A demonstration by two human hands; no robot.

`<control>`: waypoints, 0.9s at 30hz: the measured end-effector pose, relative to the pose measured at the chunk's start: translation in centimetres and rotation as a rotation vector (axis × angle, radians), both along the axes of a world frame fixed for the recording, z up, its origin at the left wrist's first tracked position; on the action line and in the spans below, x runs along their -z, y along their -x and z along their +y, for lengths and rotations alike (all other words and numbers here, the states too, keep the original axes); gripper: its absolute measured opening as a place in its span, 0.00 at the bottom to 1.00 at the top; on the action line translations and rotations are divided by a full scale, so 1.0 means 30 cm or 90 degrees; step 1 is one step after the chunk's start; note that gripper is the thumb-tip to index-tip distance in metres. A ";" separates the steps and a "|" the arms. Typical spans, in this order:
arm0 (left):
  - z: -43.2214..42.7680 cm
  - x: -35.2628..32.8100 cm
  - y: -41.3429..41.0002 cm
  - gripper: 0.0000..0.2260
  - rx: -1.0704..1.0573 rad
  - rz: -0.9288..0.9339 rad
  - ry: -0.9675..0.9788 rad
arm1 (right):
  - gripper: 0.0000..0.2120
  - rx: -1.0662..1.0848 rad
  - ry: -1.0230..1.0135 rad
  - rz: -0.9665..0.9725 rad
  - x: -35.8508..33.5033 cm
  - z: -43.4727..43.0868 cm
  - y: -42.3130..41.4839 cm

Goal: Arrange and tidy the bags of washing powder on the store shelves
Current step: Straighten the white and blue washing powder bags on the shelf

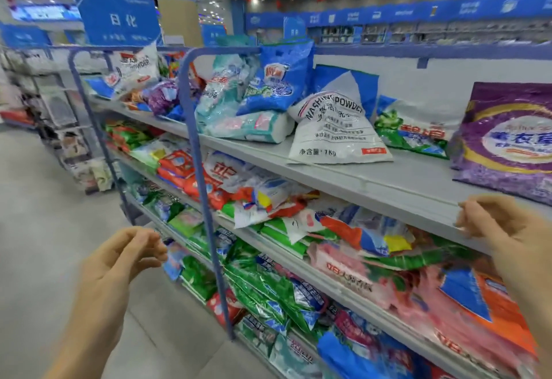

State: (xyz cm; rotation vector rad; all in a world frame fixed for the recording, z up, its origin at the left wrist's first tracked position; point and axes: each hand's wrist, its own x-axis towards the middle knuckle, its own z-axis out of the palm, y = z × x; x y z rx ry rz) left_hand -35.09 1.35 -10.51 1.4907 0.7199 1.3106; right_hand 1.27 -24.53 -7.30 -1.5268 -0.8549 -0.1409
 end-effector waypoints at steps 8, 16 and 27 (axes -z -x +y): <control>0.346 -0.023 -0.169 0.10 0.052 0.019 0.033 | 0.06 0.092 0.198 -0.193 -0.162 0.391 -0.164; 0.531 -0.087 -0.467 0.13 0.127 0.046 0.023 | 0.29 -0.015 0.671 -0.632 -0.234 0.840 -0.339; 0.640 -0.322 -1.118 0.04 0.420 0.117 0.193 | 0.33 0.180 0.420 0.179 -0.217 1.039 -0.688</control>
